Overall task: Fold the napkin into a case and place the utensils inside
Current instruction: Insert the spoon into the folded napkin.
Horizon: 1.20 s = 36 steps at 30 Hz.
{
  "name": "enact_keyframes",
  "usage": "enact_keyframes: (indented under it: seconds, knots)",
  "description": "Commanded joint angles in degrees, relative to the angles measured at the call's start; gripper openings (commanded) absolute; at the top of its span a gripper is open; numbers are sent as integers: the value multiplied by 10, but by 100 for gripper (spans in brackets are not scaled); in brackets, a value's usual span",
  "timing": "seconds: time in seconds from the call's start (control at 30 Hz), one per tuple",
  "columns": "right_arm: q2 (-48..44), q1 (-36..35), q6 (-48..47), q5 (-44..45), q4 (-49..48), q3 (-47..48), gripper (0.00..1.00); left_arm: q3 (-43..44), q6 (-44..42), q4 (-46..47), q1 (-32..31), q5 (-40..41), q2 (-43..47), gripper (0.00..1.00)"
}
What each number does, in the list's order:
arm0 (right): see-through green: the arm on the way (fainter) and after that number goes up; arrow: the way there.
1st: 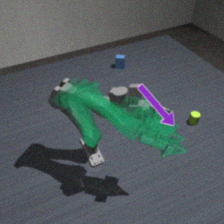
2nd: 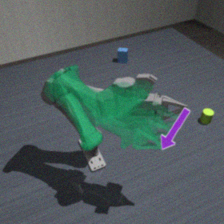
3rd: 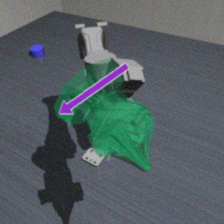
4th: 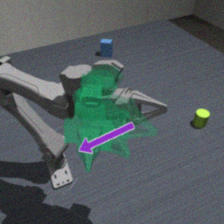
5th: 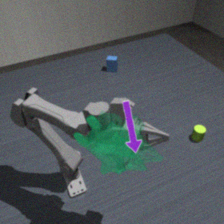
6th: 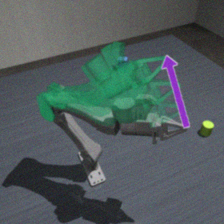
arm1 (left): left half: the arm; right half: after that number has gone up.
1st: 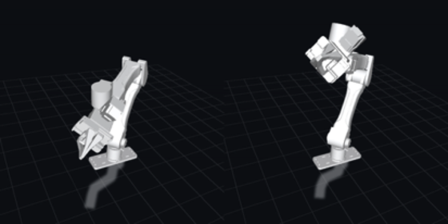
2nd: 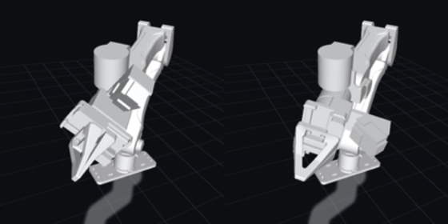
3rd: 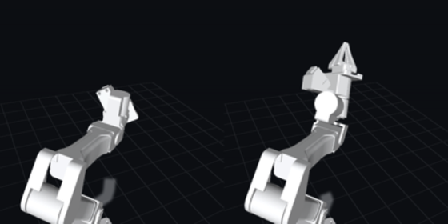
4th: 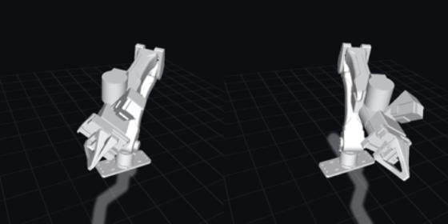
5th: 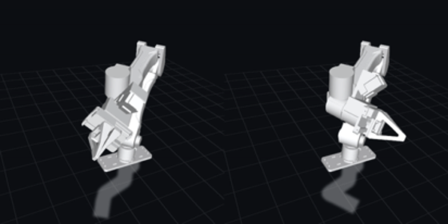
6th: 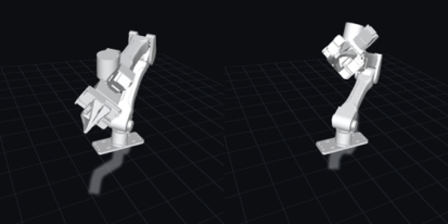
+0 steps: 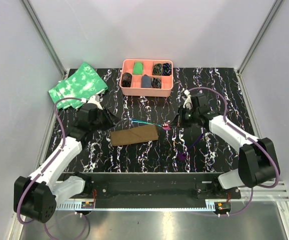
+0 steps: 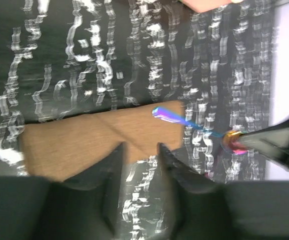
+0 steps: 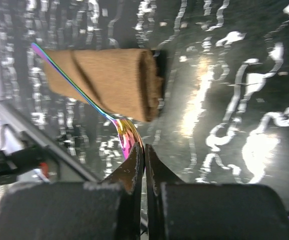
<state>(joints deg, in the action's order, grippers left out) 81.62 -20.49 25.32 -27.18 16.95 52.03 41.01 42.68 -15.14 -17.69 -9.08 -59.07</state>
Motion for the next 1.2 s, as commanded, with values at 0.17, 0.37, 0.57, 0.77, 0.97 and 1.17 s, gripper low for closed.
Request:
enact_keyframes:
  seconds: [0.17,0.37,0.57,0.77,0.97,1.17]
  knots:
    - [61,19,-164,18,92,88,0,-22,-25,6,0,34,-90,6]
    - [99,20,-221,-9,108,119,0,-32,-24,23,0,56,-122,3]
    - [128,19,-243,-39,117,134,0,-55,-11,38,0,85,-124,1]
    - [149,18,-246,-46,117,152,0,-70,-6,53,0,89,-135,0]
    - [177,9,-247,-55,115,177,0,-81,-3,66,0,89,-137,0]
    - [207,-8,-242,-55,107,199,0,-84,-2,74,0,86,-141,0]
